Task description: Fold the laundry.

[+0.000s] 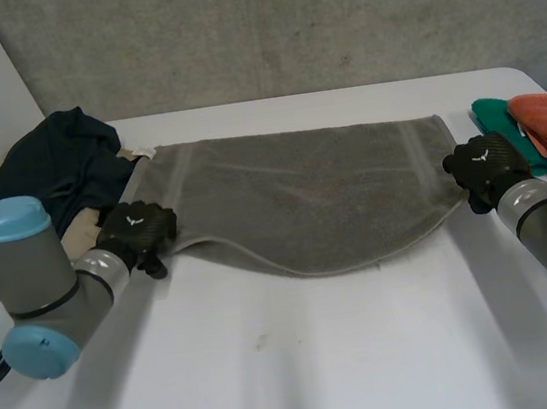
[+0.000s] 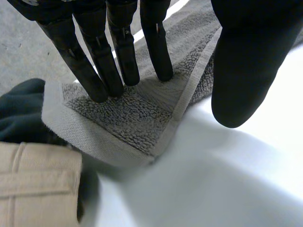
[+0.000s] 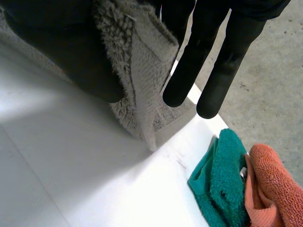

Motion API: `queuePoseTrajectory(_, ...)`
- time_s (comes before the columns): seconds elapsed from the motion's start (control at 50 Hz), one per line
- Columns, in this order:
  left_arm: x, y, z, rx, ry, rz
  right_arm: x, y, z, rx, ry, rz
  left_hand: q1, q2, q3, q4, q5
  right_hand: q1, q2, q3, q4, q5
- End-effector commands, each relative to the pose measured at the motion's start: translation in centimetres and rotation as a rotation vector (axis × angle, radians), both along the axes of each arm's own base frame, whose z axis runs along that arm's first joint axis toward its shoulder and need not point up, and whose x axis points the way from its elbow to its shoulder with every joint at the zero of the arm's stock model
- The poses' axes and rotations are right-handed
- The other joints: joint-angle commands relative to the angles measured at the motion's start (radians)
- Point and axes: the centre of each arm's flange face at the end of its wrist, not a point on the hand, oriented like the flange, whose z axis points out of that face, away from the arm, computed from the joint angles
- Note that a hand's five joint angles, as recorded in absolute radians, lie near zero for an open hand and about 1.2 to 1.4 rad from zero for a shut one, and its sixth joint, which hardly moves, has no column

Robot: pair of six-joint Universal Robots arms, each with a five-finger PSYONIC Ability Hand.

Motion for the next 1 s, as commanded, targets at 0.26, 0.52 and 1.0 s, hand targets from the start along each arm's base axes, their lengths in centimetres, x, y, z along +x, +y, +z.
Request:
queuePoseTrajectory(0.26, -2.9, -2.7, -1.5, -0.034, -0.01, -0.016, 0.0, 0.2, -0.3, 0.009, 0.015, 0.008, 0.141, 0.15, 0.149, 0.157, 0.156, 0.266, 0.212, 0.207, 0.197, 0.222)
queuePoseTrajectory(0.52, -1.6, -3.9, -0.6, -0.096, -0.093, 0.037, -0.2, 0.3, -0.2, 0.011, 0.016, 0.002, 0.461, 0.47, 0.469, 0.477, 0.476, 0.266, 0.212, 0.207, 0.197, 0.222)
queuePoseTrajectory(1.0, 0.7, -4.7, -0.7, -0.114, -0.077, 0.038, 0.0, 0.7, -0.1, 0.056, 0.021, 0.013, 0.503, 0.512, 0.511, 0.519, 0.518, 0.266, 0.212, 0.207, 0.197, 0.222)
